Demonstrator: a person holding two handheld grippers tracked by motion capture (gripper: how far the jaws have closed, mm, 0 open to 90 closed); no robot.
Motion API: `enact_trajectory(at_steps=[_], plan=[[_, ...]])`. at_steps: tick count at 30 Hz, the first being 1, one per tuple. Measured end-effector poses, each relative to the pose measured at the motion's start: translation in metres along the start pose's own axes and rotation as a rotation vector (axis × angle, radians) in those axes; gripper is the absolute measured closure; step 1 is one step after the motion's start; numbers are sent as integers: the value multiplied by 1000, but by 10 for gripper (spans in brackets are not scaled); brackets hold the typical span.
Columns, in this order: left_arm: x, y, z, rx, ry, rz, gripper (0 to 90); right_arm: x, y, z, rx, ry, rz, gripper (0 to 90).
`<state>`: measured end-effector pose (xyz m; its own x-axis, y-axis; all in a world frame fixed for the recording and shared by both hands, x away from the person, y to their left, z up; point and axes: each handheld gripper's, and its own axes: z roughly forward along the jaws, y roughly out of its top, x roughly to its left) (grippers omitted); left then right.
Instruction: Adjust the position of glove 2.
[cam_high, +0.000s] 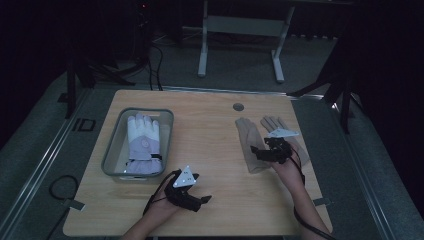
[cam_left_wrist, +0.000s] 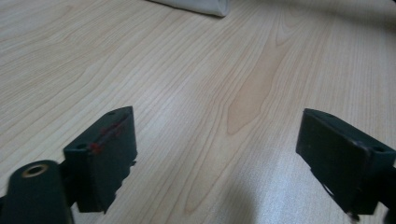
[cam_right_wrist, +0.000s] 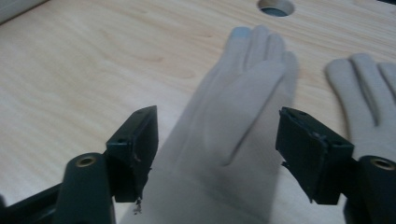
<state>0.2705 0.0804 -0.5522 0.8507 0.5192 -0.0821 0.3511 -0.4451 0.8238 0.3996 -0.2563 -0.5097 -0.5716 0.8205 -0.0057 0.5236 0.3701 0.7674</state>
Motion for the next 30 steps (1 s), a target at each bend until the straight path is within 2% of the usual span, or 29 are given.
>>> enact_trajectory(at_steps=[5, 13, 18, 21, 28, 30], plan=[[-1, 0, 1, 4, -10, -14, 17, -13, 7, 8, -3, -6, 20, 359], [0, -1, -1, -4, -6, -13, 17, -24, 18, 27, 18, -39, 25, 384], [0, -1, -1, -11, -6, -17, 17, -29, 21, 38, 37, -36, 44, 397], [0, -2, 0, -8, -5, -13, 17, -30, 20, 47, 75, -33, 44, 405], [-1, -2, 0, 0, -8, -7, 17, -30, 10, 65, 125, -23, 55, 421], [-1, -2, -1, 1, -6, -4, 17, -29, 5, 68, 123, -26, 33, 428]])
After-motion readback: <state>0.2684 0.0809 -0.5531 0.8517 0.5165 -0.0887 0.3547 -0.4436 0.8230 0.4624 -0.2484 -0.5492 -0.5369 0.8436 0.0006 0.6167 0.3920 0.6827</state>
